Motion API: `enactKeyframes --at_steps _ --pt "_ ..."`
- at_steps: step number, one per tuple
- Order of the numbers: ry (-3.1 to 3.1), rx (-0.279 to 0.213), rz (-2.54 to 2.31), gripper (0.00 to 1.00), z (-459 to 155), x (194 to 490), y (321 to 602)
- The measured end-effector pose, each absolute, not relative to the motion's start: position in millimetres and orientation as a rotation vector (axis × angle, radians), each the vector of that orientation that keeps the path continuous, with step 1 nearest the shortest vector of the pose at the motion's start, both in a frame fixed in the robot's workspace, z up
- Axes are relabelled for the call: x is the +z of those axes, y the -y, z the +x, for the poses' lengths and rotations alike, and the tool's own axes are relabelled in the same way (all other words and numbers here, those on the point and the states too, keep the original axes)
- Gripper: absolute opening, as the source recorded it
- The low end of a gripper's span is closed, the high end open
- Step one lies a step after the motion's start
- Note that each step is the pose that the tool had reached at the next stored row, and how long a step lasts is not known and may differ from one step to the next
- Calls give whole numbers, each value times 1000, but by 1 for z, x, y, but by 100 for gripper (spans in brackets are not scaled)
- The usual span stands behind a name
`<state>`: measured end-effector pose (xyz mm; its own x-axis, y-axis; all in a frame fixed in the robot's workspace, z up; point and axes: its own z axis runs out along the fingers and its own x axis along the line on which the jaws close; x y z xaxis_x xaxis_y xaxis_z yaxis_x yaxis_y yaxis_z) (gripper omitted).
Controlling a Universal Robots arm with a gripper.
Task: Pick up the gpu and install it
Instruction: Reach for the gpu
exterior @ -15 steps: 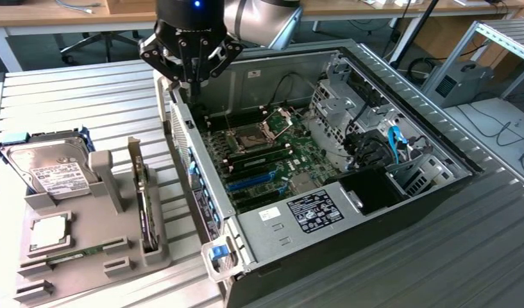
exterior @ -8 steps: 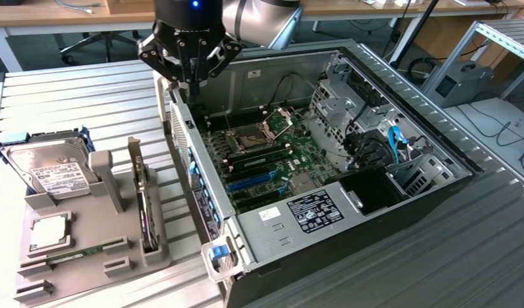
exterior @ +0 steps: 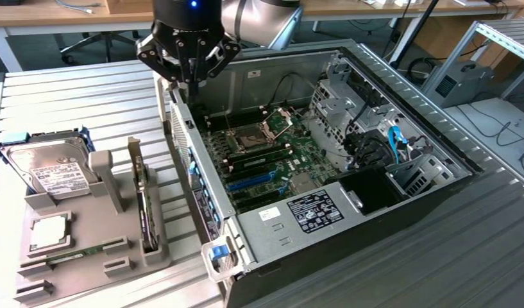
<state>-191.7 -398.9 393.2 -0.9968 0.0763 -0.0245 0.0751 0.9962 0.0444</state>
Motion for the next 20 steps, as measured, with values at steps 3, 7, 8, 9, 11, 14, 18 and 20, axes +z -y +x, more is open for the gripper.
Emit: enactKeyframes --at_steps 3,7,8,9,11,14,18,20 --pt "-3112 68 118 11 -192 393 399" --pt "-3112 68 118 11 -193 393 399" --pt "-3112 68 118 11 -193 393 399" --pt "-3112 68 118 11 -193 393 399" --pt "-3113 68 118 11 -194 393 399" --pt "-3112 68 118 11 -195 393 399" --pt "-3112 68 118 11 -196 393 399" --pt "-3113 68 118 11 -196 393 399"
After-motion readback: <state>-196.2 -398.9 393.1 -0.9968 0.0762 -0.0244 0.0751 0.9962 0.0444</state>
